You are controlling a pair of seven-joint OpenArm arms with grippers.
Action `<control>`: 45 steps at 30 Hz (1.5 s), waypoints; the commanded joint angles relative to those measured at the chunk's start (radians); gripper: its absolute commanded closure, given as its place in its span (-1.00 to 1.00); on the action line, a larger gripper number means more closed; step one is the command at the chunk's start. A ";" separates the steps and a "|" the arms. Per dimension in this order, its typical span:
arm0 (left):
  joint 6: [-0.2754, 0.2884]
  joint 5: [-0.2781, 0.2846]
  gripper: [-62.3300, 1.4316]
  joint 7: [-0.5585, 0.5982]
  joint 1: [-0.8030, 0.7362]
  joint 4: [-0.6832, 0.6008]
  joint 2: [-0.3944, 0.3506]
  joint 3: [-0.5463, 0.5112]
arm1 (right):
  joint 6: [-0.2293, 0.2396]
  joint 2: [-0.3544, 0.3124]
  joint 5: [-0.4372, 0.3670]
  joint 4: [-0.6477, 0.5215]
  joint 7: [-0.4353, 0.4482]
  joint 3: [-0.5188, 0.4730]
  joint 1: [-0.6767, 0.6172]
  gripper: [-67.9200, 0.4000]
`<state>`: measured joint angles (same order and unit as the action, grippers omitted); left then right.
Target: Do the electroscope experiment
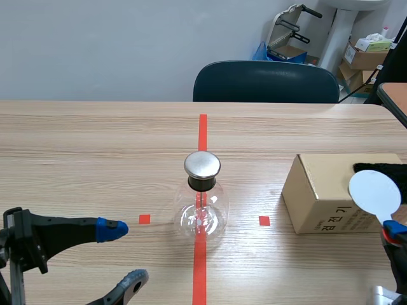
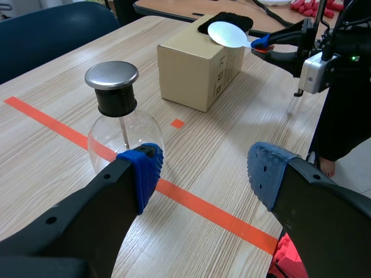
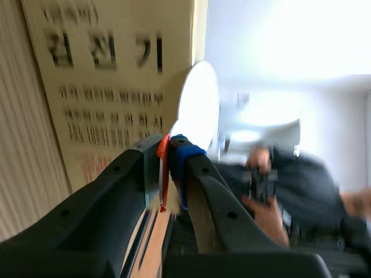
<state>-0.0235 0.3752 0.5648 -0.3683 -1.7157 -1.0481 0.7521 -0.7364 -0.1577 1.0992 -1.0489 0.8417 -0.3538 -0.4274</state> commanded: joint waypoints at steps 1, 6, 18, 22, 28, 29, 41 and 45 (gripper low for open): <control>0.003 0.002 -0.14 0.010 0.000 -0.015 0.003 -0.003 | 0.000 -0.008 -0.014 -0.004 -0.122 -0.004 0.000 0.95; 0.003 0.002 -0.14 0.010 0.000 -0.015 0.003 -0.003 | 0.004 -0.008 -0.001 -0.004 -0.166 -0.005 0.000 0.95; 0.003 0.003 -0.14 -0.010 0.000 -0.015 0.003 -0.003 | 0.005 0.003 -0.004 -0.004 -0.232 -0.005 -0.011 0.95; 0.003 0.003 -0.14 -0.012 0.000 -0.015 0.003 -0.003 | 0.005 0.003 -0.004 -0.004 -0.044 -0.005 -0.011 0.95; 0.003 0.002 -0.14 -0.011 0.000 -0.015 0.003 -0.003 | 0.000 0.003 -0.014 -0.004 -0.134 -0.005 -0.011 0.95; 0.003 0.002 -0.14 -0.011 0.000 -0.015 0.003 -0.003 | 0.000 0.003 -0.012 -0.004 -0.189 -0.005 -0.011 0.95; 0.003 0.002 -0.14 -0.013 0.000 -0.015 0.003 -0.003 | 0.003 0.003 -0.018 -0.004 -0.100 -0.004 -0.011 0.95; 0.003 0.002 -0.14 -0.013 0.000 -0.015 0.003 -0.003 | 0.004 0.001 -0.013 -0.004 -0.255 -0.004 -0.011 0.95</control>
<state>-0.0235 0.3752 0.5385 -0.3683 -1.7157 -1.0481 0.7521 -0.7330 -0.1444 1.0840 -1.0489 0.5610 -0.3580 -0.4328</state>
